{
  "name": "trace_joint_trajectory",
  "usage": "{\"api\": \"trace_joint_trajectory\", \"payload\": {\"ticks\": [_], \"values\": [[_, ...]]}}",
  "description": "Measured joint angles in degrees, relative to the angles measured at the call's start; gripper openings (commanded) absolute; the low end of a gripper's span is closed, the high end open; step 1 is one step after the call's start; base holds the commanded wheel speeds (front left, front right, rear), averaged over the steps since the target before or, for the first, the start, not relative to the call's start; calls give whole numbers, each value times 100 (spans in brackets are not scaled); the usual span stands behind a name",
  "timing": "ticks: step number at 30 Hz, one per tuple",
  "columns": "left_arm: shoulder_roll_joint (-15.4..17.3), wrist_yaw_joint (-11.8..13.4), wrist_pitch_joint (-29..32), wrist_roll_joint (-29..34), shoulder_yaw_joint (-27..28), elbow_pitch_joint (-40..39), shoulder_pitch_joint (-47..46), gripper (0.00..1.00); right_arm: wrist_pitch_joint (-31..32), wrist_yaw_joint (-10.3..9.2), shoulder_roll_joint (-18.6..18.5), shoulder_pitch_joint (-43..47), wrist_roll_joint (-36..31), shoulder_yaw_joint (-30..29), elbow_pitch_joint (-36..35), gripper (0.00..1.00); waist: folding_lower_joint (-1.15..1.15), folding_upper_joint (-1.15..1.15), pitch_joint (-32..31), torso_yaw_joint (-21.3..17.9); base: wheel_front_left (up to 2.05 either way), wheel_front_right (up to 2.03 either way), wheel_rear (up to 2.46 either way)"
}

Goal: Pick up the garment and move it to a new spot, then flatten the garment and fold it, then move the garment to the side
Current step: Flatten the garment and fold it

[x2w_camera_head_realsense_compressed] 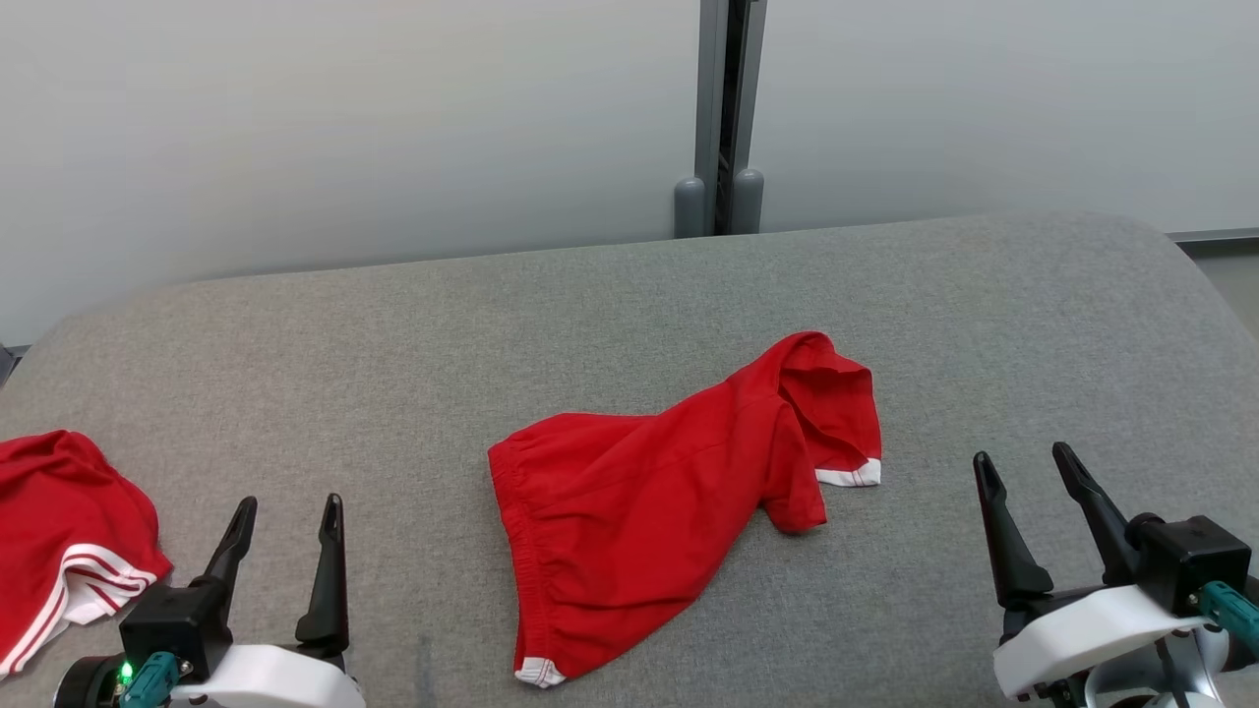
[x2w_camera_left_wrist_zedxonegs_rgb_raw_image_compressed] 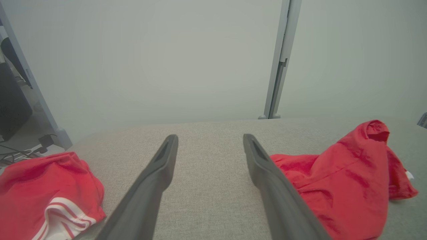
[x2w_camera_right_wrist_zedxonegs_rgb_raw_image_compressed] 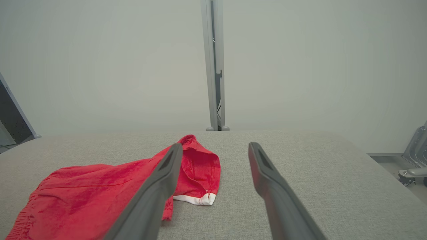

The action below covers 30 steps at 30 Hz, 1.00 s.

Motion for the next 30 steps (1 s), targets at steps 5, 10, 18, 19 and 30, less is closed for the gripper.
{"api": "trace_joint_trajectory", "payload": {"ticks": [5,10,18,19,30], "values": [[7,23,15,-1,-4,-10,-1,100,-9,0,0,-6,15,-2,13,100,0,0,4,-8,0,0,0],[1,-116,148,-25,-171,5,-164,100,-11,0,0,-10,18,-4,16,100,0,0,42,-9,0,0,0],[-246,-921,1091,-385,-1038,659,-555,100,-11,0,1,-155,49,180,32,100,0,0,300,-104,0,0,0],[-279,-983,1182,-422,-1121,731,-561,100,-21,0,0,-167,53,186,40,100,0,0,337,-127,0,0,0],[-349,-1371,1891,-764,-1504,1149,-576,86,-102,0,-1,-287,99,193,149,100,0,0,689,-255,0,0,0]]}}
